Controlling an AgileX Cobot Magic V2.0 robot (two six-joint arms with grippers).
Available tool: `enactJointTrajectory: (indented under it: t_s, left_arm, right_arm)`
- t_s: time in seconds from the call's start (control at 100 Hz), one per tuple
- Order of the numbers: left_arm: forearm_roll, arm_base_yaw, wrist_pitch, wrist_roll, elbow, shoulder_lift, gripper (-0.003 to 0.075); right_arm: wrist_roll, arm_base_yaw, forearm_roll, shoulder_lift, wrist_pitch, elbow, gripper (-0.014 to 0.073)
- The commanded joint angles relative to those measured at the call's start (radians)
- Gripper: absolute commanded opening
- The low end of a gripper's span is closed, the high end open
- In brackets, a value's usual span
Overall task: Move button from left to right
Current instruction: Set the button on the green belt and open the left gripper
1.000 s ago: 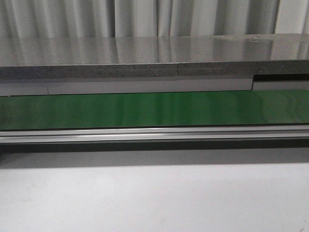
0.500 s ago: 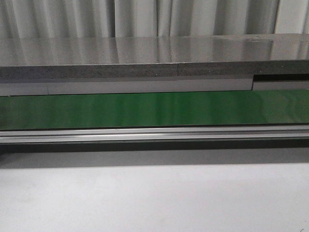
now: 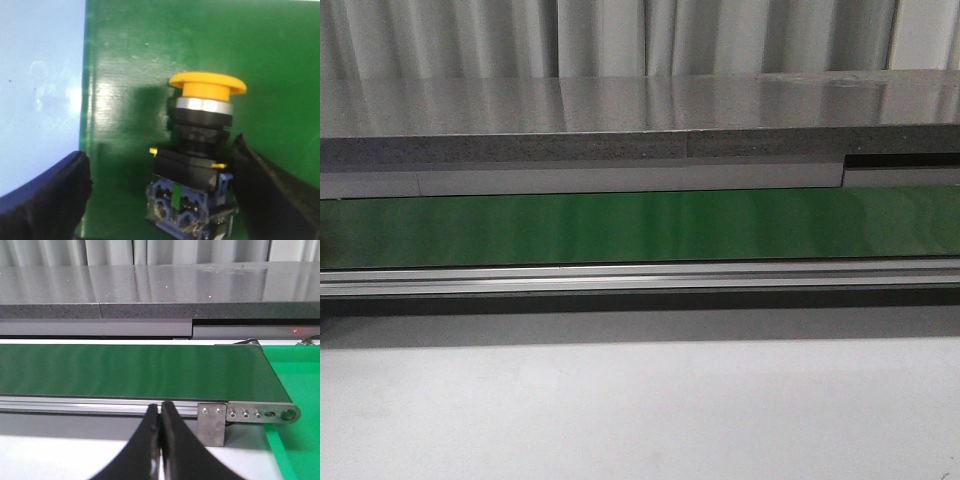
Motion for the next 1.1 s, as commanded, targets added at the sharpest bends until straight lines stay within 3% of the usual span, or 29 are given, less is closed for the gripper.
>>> enactJointTrajectory:
  t_s: [0.0,0.48,0.7,0.97,1.09]
  left_arm:
    - [-0.014,-0.005,-0.022,0.000,-0.021,-0.065,0.0557]
    - [-0.086,-0.005,-0.022,0.034,-0.015,-0.289,0.0557]
    - [-0.174,-0.005,-0.193,0.105,0.127,-0.481,0.0557]
    - [-0.174,-0.005,-0.505,0.104,0.409,-0.821,0.0557]
    - [-0.174,-0.005,-0.577,0.104,0.499,-0.943,0.0557]
  right_arm:
    - [0.000,0.000,-0.010,-0.021,-0.083,-0.014,-0.0067]
    - [0.000,0.000,-0.010,-0.021,-0.083,-0.014,-0.0067]
    - [0.000,0.000,-0.010,-0.021,-0.083,-0.014,-0.0067]
    - [0.000,0.000,-0.010,-0.021,-0.083,-0.014,-0.0067]
    - [0.000,0.000,-0.010,-0.021,-0.083,-0.014,-0.0067]
